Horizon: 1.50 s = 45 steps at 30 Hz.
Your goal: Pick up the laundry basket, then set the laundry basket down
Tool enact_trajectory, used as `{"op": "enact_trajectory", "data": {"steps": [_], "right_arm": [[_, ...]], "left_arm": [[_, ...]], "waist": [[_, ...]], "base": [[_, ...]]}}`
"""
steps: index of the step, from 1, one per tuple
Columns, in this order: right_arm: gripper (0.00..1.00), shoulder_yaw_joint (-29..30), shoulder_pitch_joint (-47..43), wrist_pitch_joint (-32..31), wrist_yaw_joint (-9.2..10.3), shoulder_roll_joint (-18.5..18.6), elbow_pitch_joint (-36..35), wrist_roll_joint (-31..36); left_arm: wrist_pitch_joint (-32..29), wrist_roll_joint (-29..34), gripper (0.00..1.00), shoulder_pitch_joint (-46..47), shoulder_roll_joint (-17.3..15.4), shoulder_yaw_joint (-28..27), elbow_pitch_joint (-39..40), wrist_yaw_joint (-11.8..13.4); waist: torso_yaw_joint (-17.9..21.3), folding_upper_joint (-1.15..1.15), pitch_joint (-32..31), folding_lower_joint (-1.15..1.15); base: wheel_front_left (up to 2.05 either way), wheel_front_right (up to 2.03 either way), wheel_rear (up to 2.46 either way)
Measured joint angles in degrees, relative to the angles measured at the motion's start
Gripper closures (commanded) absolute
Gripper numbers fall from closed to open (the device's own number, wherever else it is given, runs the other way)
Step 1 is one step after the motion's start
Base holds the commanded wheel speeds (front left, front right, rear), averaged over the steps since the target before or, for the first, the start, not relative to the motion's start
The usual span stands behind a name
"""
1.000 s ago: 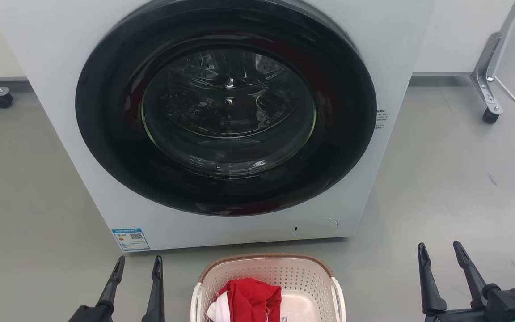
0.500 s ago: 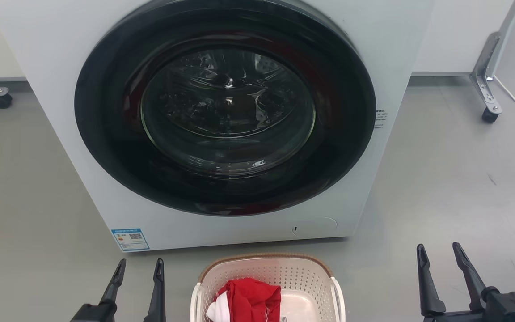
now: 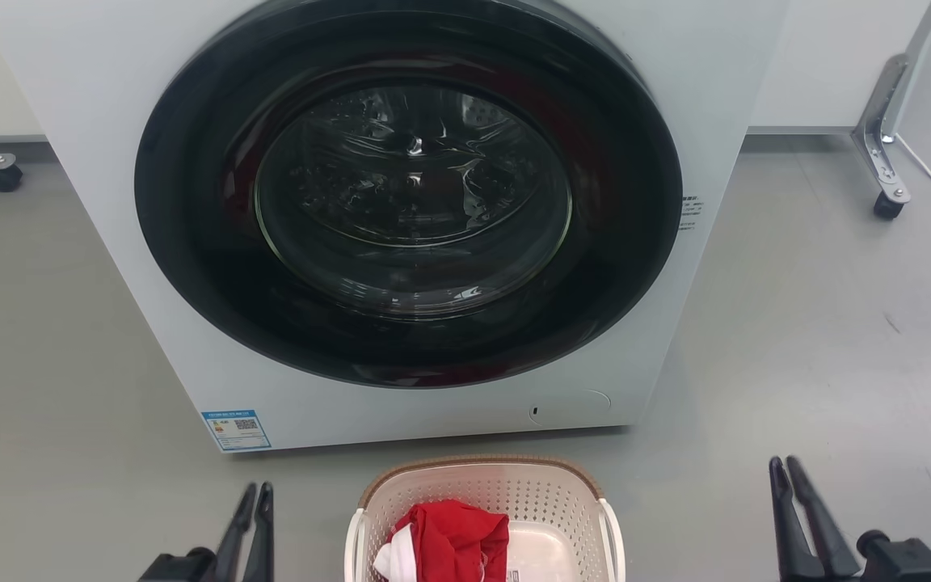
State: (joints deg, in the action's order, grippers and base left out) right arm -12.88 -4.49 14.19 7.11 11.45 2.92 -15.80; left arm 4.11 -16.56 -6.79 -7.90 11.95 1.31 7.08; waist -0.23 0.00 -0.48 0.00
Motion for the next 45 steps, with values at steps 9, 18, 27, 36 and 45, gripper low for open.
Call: {"op": "enact_trajectory", "data": {"steps": [9, 18, 27, 36, 45], "right_arm": [[1.00, 0.93, -0.84, -1.08, -0.66, -1.09, 2.08, -2.94], [1.00, 3.13, -0.13, -3.45, -2.13, -1.93, 3.35, -11.43], [1.00, 5.15, 0.58, -5.57, -3.45, -2.77, 4.66, -18.73], [1.00, 7.09, 1.81, -7.62, -4.67, -3.46, 5.61, -25.88], [1.00, 9.04, 2.89, -9.59, -5.99, -4.22, 6.90, -32.98]], "left_arm": [[-0.52, -2.42, 1.00, -0.74, 0.64, -0.76, -2.40, -0.59], [-1.85, -11.58, 1.00, -0.34, 0.92, -2.61, -3.93, -2.07], [-3.03, -18.73, 1.00, 0.88, 1.32, -4.31, -5.23, -3.13], [-4.00, -25.81, 1.00, 2.19, 1.94, -6.02, -6.80, -4.43], [-5.03, -32.72, 1.00, 3.21, 2.49, -7.65, -8.44, -5.67]], "waist": [[0.02, 0.00, 0.07, 0.00], [0.04, 0.00, 0.14, -0.01], [0.07, 0.00, 0.19, 0.00], [0.09, 0.00, 0.24, 0.00], [0.11, 0.00, 0.28, 0.00]], "base": [[0.00, 0.00, 0.00], [0.00, 0.00, 0.00], [0.00, 0.00, 0.00], [0.00, 0.00, 0.00], [0.00, 0.00, 0.00]]}}
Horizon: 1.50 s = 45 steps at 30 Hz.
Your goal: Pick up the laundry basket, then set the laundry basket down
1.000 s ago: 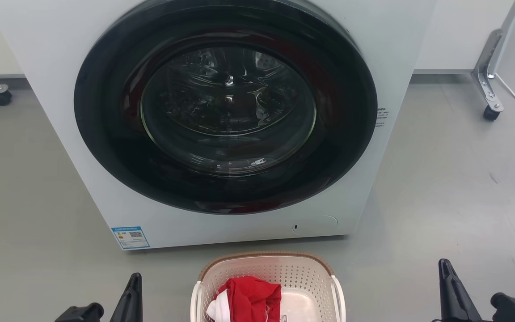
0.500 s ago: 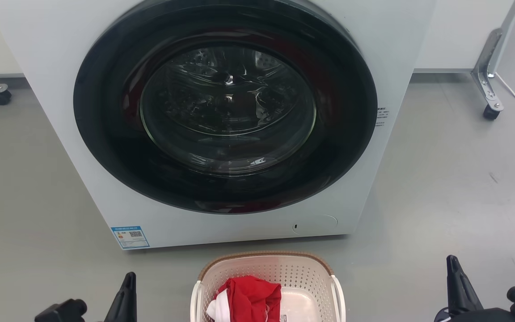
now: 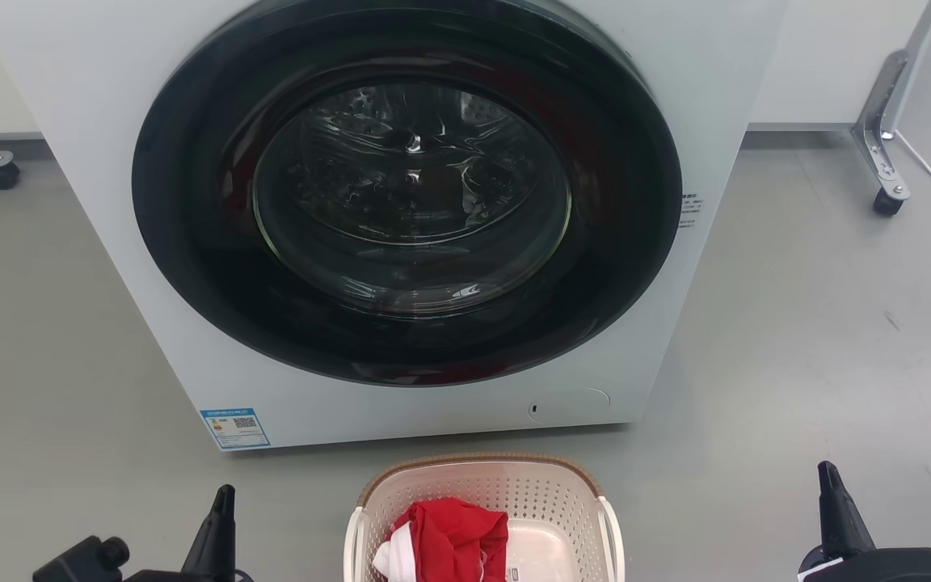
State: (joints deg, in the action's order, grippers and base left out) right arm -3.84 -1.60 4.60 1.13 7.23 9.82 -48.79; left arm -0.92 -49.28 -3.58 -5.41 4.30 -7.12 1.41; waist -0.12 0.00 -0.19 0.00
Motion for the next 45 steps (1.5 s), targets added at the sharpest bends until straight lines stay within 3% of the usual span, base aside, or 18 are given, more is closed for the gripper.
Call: {"op": "enact_trajectory", "data": {"steps": [45], "right_arm": [[1.00, 9.22, 4.92, -8.77, -6.26, -3.72, 5.75, -34.41]], "left_arm": [[-4.57, -33.68, 1.00, 6.08, 2.19, -7.62, -7.62, -6.57]], "waist": [[0.10, 0.00, 0.24, 0.01]], "base": [[0.00, 0.00, 0.00]]}}
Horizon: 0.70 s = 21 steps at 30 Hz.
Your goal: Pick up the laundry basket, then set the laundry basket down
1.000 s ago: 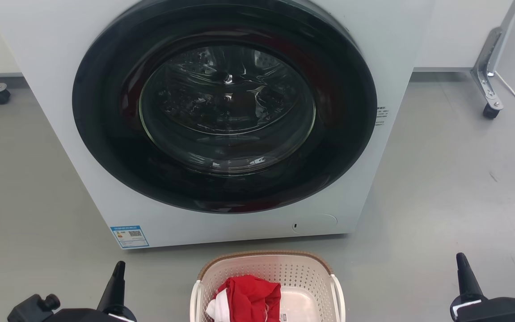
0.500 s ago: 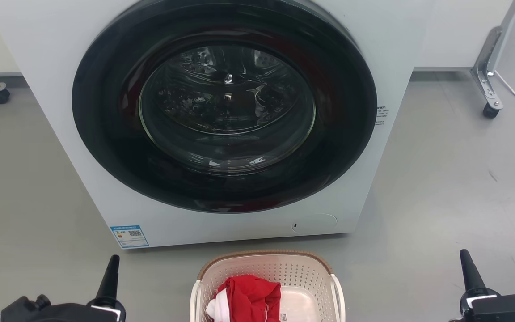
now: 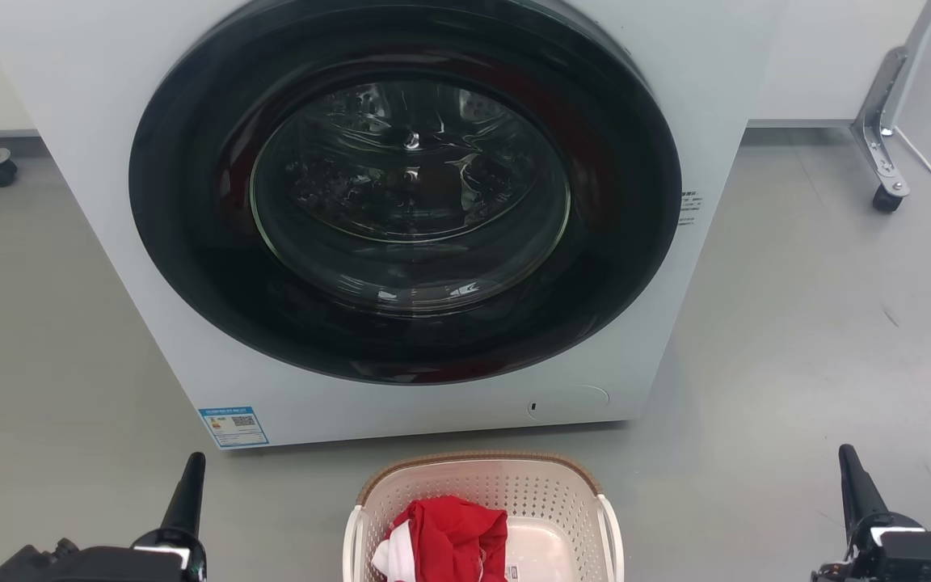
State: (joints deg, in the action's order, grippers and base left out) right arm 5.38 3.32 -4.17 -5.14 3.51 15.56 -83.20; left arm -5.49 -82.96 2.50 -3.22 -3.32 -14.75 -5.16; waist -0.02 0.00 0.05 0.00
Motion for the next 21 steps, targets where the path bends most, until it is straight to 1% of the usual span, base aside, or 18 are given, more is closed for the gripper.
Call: {"op": "enact_trajectory", "data": {"steps": [10, 21], "right_arm": [[1.00, 2.16, 1.37, -2.33, -1.57, -0.91, 1.51, -8.18], [1.00, 2.23, 1.97, -2.32, -1.76, -0.99, 1.53, -8.24]], "left_arm": [[-1.02, -8.01, 1.00, 1.79, 0.66, -1.83, -1.88, -1.47], [-1.02, -8.75, 1.00, 2.07, 0.78, -1.87, -1.91, -1.51]], "waist": [[0.02, 0.00, 0.06, 0.00], [0.02, 0.00, 0.06, 0.00]], "base": [[0.00, 0.00, 0.00], [0.00, 0.00, 0.00]]}}
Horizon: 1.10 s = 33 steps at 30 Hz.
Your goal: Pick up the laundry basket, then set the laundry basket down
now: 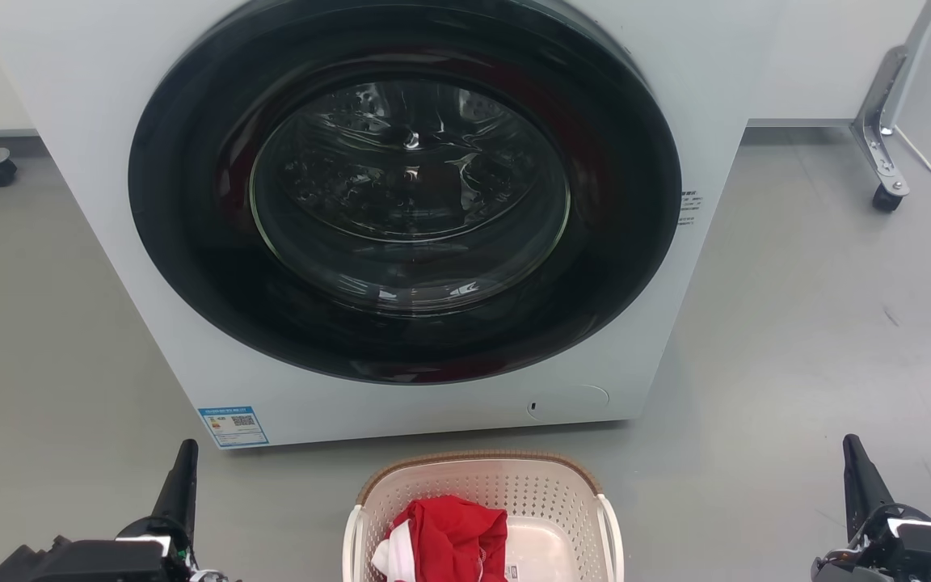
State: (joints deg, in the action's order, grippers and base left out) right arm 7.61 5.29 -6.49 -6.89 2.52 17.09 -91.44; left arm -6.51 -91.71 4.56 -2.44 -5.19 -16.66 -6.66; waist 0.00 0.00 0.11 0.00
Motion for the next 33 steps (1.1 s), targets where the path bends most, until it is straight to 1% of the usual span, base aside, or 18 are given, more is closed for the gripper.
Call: {"op": "enact_trajectory", "data": {"steps": [3, 33], "right_arm": [[1.00, 0.00, 0.00, 0.00, 0.00, 0.00, 0.00, 0.00], [1.00, -0.01, 0.00, 0.00, -0.01, 0.00, 0.00, -0.01]], "left_arm": [[0.00, 0.00, 1.00, 0.00, 0.01, 0.00, -0.01, -0.38], [0.00, -0.01, 1.00, 0.00, 0.02, 0.01, -0.08, -0.40]], "waist": [[0.00, 0.00, 0.00, 0.00], [0.00, 0.00, -0.01, 0.00]], "base": [[0.00, 0.00, 0.00], [0.00, 0.00, 0.00]]}}
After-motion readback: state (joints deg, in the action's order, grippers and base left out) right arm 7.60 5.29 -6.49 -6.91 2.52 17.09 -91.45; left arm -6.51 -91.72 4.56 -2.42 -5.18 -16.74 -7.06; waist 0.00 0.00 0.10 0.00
